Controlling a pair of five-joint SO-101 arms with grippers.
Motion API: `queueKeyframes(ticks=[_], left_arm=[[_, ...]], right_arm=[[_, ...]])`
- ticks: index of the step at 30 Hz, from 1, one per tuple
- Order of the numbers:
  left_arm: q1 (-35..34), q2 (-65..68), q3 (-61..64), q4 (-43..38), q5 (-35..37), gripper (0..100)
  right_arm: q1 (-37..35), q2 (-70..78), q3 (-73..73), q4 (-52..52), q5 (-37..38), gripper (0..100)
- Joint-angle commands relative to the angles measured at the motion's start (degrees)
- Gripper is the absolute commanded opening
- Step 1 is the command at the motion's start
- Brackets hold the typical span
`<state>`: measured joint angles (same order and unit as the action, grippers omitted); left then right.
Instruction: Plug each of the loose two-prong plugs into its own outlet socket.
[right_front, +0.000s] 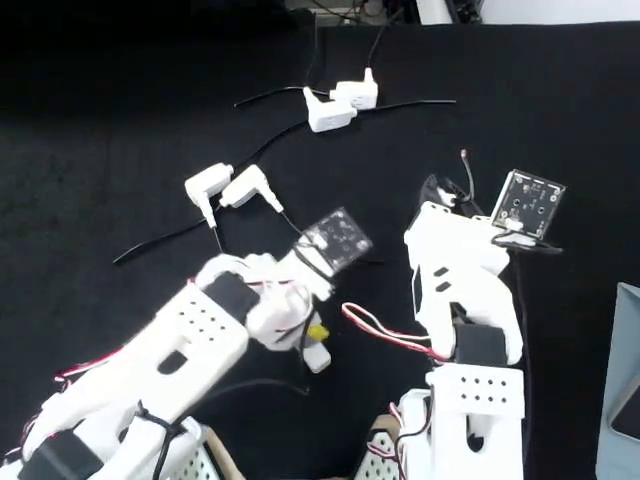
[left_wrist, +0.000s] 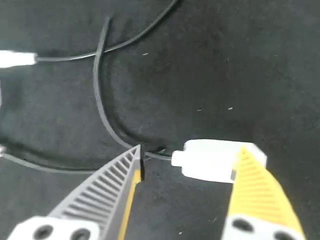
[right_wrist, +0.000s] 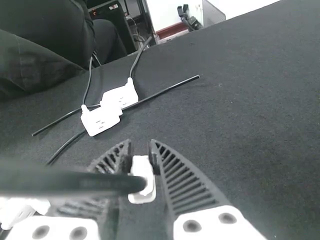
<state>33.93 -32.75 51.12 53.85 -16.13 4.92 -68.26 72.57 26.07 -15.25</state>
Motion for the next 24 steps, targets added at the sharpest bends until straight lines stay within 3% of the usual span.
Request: queueKeyframes(ticks=[1, 16, 20, 24], left_arm=[[1.5, -0.3, 1.7, -3.5, 0.7, 29], [0.6, -0.3, 7.4, -15.4, 6.2, 29], [0.7, -0.3, 8.5, -13.8, 5.8, 29], [0.6, -0.9, 9.2, -7.4, 0.9, 29]], right_arm=[[-0.4, -0.6, -0.3, -1.2, -0.3, 1.5], [-0.5, -0.6, -0.3, -1.2, -0.3, 1.5], [-0.5, -0.6, -0.2, -1.2, -0.3, 1.5], [-0.5, -0.6, -0.2, -1.2, -0.3, 1.5]])
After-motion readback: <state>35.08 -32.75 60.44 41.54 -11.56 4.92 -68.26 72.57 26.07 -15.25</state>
